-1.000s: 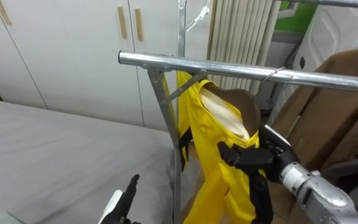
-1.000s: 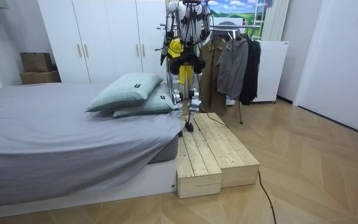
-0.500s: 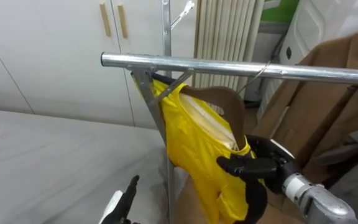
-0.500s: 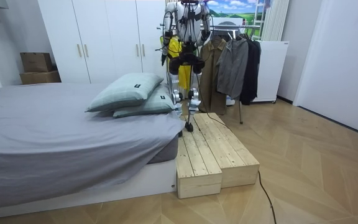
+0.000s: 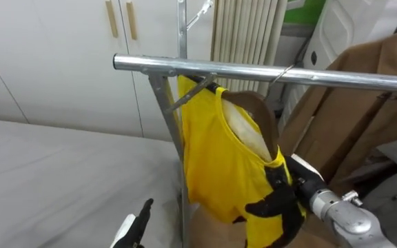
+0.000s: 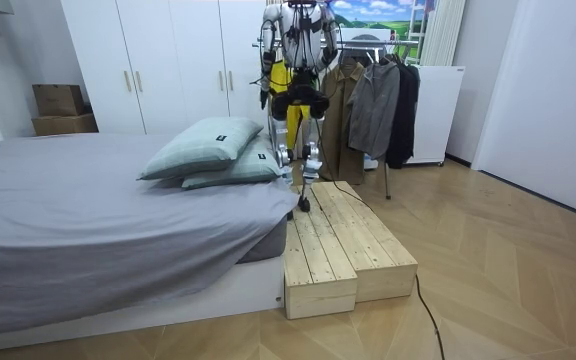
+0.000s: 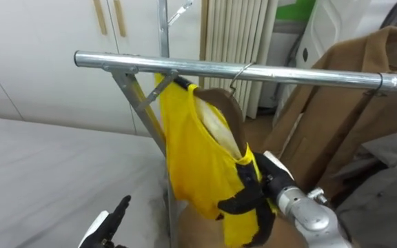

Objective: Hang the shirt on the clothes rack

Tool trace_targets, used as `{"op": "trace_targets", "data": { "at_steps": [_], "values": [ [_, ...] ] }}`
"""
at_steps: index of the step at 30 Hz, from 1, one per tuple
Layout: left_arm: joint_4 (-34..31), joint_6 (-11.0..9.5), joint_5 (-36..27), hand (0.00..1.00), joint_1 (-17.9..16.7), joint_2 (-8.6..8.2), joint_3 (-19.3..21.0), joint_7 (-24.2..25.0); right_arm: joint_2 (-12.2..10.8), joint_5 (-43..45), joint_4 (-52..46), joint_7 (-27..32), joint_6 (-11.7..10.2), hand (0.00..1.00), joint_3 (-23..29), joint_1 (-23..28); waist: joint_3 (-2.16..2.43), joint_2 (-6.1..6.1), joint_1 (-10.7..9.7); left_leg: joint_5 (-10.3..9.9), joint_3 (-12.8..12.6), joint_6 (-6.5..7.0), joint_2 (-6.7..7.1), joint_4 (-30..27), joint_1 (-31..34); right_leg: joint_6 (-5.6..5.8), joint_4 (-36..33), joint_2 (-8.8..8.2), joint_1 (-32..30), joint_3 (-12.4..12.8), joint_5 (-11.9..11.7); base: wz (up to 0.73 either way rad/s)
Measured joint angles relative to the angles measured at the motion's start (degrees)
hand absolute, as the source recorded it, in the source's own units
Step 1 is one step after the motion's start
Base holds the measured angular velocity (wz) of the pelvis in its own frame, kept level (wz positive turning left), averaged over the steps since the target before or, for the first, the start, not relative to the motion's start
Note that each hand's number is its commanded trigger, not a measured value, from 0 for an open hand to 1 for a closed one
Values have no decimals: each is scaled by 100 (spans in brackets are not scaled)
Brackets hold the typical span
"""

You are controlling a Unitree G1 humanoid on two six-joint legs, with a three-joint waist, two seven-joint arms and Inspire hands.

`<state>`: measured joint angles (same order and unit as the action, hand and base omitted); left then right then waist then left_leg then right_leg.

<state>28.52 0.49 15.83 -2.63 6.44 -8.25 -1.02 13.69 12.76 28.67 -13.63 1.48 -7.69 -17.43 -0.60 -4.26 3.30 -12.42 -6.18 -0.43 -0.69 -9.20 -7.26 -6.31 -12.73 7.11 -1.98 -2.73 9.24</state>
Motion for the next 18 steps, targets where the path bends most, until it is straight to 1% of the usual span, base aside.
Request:
{"op": "trace_targets", "data": {
  "at_steps": [1,3,6,10,13,16,18],
  "values": [
    [-1,0,0,0,0,0,-2,0,4,113,-63,56,0,0,4,0,1,-2,0,0,2,0,0,0,-2,-3,0,-2,7,-10,-2,0],
    [-24,-2,4,0,-4,4,-2,-4,6,480,-270,293,-1,0,9,1,-1,-19,-14,0,13,0,1,-6,-5,-55,-1,-2,46,-11,-32,0],
    [-102,-4,4,0,-14,5,-37,-16,4,733,-547,534,-12,0,9,3,-1,-20,-24,-1,14,-1,6,-10,-3,-105,1,4,44,32,-60,-7],
    [-226,-52,4,0,-28,-4,-111,-76,5,749,-806,827,-16,0,13,10,1,-16,-39,-1,13,0,22,-10,-31,-119,2,9,62,96,-68,-9],
    [-226,-52,4,0,-35,26,-110,-76,5,753,-1009,1140,-25,0,90,30,2,-15,-152,-5,17,5,32,-10,-68,-125,5,3,100,99,-72,0],
    [-226,-52,5,0,-38,59,-110,-76,5,754,-1157,1419,-25,0,257,67,1,-8,-180,-7,16,10,44,-9,-122,-138,12,3,144,121,-79,-6],
    [-226,-51,7,0,-43,101,-106,-97,49,851,-1326,1587,-21,0,300,102,2,5,-236,-7,15,11,53,-11,-139,-162,12,6,148,163,-91,-8]
  ]
}}
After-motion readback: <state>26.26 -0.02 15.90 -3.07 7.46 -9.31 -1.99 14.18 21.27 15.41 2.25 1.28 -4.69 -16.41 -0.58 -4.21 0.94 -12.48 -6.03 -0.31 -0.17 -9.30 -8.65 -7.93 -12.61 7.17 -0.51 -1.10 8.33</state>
